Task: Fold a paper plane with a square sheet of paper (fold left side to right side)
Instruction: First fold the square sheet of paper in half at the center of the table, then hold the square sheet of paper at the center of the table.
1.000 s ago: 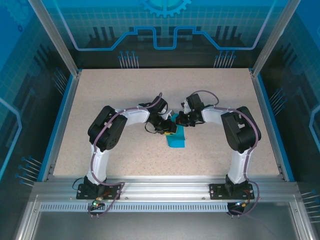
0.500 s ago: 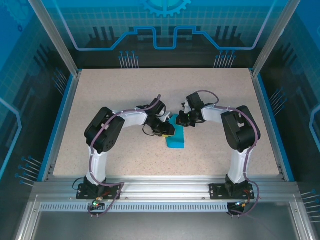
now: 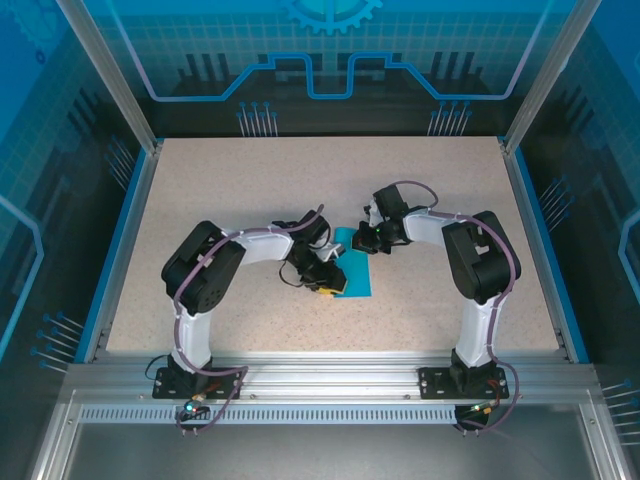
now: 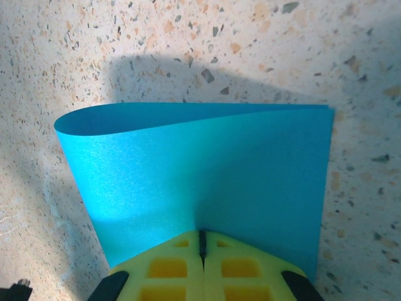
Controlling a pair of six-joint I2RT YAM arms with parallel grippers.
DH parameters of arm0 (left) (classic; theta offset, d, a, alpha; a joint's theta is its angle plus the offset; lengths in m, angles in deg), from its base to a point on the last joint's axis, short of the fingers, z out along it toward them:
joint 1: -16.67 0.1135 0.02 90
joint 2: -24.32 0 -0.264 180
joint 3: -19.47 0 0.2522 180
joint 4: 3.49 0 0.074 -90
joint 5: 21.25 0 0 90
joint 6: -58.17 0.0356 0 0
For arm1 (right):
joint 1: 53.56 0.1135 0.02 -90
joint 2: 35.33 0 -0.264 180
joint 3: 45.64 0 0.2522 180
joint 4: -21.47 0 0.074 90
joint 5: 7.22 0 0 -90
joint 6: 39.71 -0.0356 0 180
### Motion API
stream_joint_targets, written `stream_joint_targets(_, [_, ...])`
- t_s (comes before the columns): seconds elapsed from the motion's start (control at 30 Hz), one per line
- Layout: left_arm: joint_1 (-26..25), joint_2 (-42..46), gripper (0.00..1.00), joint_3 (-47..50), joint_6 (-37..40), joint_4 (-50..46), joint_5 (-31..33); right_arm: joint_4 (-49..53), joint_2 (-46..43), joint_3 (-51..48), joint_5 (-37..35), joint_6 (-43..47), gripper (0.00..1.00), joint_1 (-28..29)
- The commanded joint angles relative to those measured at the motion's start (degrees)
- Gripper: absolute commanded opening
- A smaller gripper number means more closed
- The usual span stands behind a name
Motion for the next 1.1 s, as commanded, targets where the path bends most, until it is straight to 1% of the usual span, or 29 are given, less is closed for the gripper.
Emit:
stream_joint_targets(0.0, [-1.40,2.15,0.32,2.16,1.58,-4.77,-2.73,5.95,3.37,-1.09,-5.92,-0.13,0.00,-1.48])
stream_joint_targets(0.2, [-1.90,2.54,0.32,3.67,0.97,-4.16,-2.37,5.93,3.38,-1.25,-5.94,-0.14,0.00,-1.44])
stream_joint_targets(0.33, [-1.76,4.83,0.32,3.80,0.80,-3.46,-1.88,5.82,3.04,-1.37,-5.55,0.19,0.00,-1.44])
stream_joint_targets(0.47, [0.38,7.69,0.33,2.69,-1.17,-1.51,-2.05,5.28,2.59,-1.64,-5.02,0.48,0.00,-1.35])
stream_joint_targets(0.57, [2.19,8.00,0.35,0.86,-2.32,0.00,-1.10,4.70,2.41,-1.73,-4.70,0.65,0.00,-1.22])
stream_joint_targets(0.67, [3.29,5.83,0.35,-2.25,-3.15,1.62,0.40,4.54,2.52,-1.58,-4.47,0.74,0.00,-0.89])
stream_joint_targets(0.83, [3.49,-0.90,0.35,-9.14,-2.63,1.61,1.53,4.65,2.46,-1.20,-4.37,0.92,0.00,-0.56])
stream_joint_targets(1.07, [3.50,-6.98,0.34,-12.94,-3.05,2.11,3.23,4.15,2.48,-1.12,-4.08,0.83,0.00,0.01])
